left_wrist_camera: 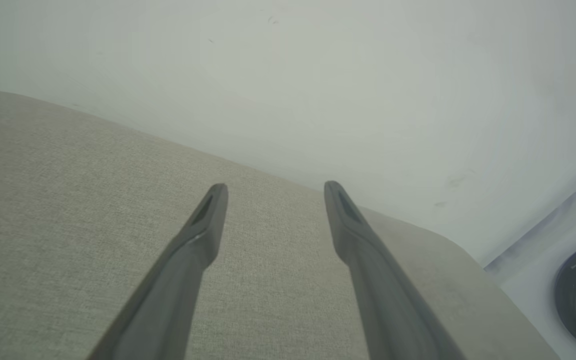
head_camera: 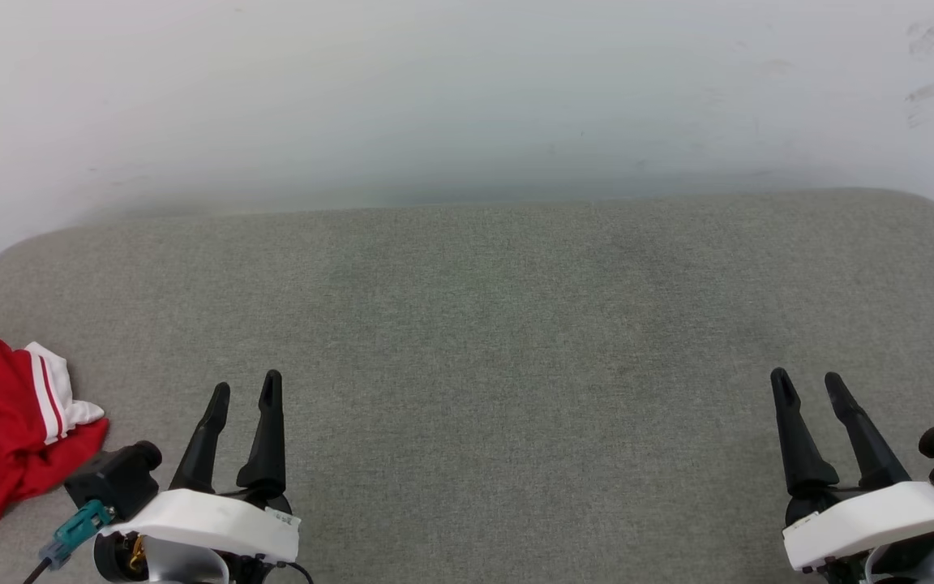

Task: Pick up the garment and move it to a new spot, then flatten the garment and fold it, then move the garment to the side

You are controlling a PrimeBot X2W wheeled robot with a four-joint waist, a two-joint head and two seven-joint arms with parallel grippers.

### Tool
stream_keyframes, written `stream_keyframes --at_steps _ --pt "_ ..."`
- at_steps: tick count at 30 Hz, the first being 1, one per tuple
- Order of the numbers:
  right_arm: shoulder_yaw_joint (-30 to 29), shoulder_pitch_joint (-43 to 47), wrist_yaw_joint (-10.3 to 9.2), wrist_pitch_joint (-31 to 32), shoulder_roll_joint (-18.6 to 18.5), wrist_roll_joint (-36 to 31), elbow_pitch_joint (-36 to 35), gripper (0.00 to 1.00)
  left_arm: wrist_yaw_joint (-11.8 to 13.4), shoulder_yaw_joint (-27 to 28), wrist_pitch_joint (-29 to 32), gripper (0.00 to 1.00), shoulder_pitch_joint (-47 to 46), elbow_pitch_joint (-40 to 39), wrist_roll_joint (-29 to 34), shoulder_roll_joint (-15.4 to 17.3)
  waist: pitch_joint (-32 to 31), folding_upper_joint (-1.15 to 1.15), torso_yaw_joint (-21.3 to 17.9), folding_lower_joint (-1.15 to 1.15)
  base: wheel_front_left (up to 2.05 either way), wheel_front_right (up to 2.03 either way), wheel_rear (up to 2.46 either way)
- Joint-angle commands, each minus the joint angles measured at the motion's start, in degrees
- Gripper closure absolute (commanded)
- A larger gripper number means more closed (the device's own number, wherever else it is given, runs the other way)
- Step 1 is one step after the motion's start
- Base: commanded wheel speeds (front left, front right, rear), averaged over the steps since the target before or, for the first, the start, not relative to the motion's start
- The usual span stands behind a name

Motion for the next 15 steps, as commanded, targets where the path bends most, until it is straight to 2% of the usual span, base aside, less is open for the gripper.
stream_keyframes --at_steps 1,15 --pt "-0.05 0.21 0.01 -0.19 -0.46 -2.21 -1.18 0.0 -0.02 0.01 -0.6 0.0 0.13 -0.78 2.19 0.3 -0.01 0.0 0.01 0.0 0.0 0.0 0.0" --pt "-0.66 1.17 0.01 -0.09 -0.17 -10.91 -2.97 0.0 0.03 -0.06 -2.54 0.0 0.62 0.2 12.15 0.24 0.13 0.0 0.03 0.0 0.0 0.0 0.0"
